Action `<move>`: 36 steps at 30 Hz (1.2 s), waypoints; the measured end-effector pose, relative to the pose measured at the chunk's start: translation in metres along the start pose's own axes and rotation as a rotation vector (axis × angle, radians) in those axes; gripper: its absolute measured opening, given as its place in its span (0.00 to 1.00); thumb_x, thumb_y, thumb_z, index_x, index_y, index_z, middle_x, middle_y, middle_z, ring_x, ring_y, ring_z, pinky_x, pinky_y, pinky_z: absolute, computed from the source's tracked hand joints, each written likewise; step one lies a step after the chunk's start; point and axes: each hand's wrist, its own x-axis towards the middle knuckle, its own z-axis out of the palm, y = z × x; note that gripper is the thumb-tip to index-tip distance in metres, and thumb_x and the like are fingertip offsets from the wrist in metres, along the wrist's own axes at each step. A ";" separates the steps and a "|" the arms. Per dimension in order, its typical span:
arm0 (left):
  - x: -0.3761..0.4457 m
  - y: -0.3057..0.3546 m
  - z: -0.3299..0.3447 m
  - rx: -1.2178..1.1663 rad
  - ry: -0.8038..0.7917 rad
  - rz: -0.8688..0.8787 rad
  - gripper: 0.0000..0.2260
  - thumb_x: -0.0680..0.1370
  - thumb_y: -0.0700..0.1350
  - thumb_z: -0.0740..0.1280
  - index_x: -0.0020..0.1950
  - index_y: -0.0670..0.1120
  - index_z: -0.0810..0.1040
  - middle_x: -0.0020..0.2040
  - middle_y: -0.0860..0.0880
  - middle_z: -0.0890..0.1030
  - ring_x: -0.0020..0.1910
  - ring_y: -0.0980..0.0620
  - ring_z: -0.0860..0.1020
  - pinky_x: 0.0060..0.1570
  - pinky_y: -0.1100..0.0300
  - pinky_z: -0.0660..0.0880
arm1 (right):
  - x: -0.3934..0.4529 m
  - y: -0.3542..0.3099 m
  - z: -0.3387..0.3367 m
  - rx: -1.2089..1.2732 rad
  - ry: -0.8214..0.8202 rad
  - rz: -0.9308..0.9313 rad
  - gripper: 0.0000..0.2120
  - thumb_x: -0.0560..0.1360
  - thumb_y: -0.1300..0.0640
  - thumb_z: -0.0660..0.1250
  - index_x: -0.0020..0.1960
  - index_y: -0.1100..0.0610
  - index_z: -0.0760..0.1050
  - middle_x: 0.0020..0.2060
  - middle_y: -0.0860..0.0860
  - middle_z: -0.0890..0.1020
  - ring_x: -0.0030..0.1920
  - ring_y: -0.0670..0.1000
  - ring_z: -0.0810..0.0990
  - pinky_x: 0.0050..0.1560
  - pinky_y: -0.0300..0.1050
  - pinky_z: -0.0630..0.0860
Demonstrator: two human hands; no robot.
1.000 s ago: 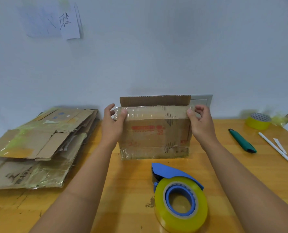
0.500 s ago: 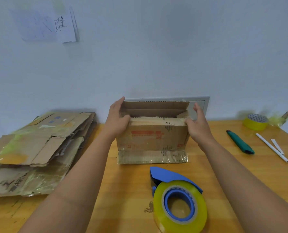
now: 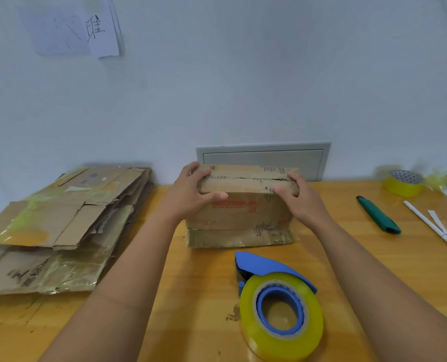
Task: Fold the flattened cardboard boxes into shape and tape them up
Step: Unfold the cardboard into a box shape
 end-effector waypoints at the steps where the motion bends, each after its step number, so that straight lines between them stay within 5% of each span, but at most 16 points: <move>1: 0.001 0.002 0.002 0.004 0.020 0.012 0.42 0.66 0.72 0.71 0.75 0.55 0.69 0.78 0.56 0.57 0.75 0.54 0.62 0.65 0.57 0.64 | 0.000 0.001 -0.004 -0.023 0.028 -0.004 0.33 0.76 0.34 0.65 0.75 0.47 0.66 0.71 0.50 0.72 0.69 0.55 0.71 0.64 0.54 0.72; 8: -0.008 0.012 0.046 0.089 -0.100 0.000 0.44 0.66 0.78 0.60 0.76 0.54 0.67 0.78 0.51 0.60 0.74 0.50 0.64 0.67 0.52 0.67 | 0.001 0.020 -0.032 -0.247 0.089 0.081 0.32 0.75 0.30 0.62 0.71 0.48 0.70 0.67 0.53 0.76 0.65 0.58 0.74 0.51 0.49 0.69; 18: -0.003 -0.012 0.020 0.259 -0.150 -0.022 0.43 0.69 0.77 0.55 0.79 0.54 0.62 0.81 0.54 0.55 0.76 0.49 0.62 0.67 0.47 0.70 | -0.004 0.003 -0.004 -0.252 -0.037 0.030 0.41 0.74 0.28 0.62 0.79 0.51 0.62 0.76 0.53 0.67 0.74 0.56 0.66 0.70 0.57 0.68; 28: -0.011 -0.008 0.022 0.316 -0.183 -0.017 0.27 0.78 0.67 0.59 0.77 0.67 0.59 0.82 0.50 0.50 0.77 0.43 0.62 0.67 0.48 0.68 | 0.001 -0.009 -0.005 -0.341 -0.115 0.085 0.42 0.75 0.28 0.58 0.80 0.52 0.58 0.77 0.56 0.63 0.76 0.59 0.63 0.70 0.59 0.68; 36: -0.019 0.000 0.022 0.386 -0.111 -0.118 0.23 0.81 0.62 0.58 0.77 0.63 0.62 0.80 0.43 0.53 0.70 0.39 0.70 0.60 0.49 0.74 | -0.034 -0.029 -0.010 -0.457 0.034 -0.033 0.35 0.79 0.38 0.62 0.80 0.50 0.56 0.79 0.55 0.57 0.77 0.60 0.58 0.69 0.60 0.66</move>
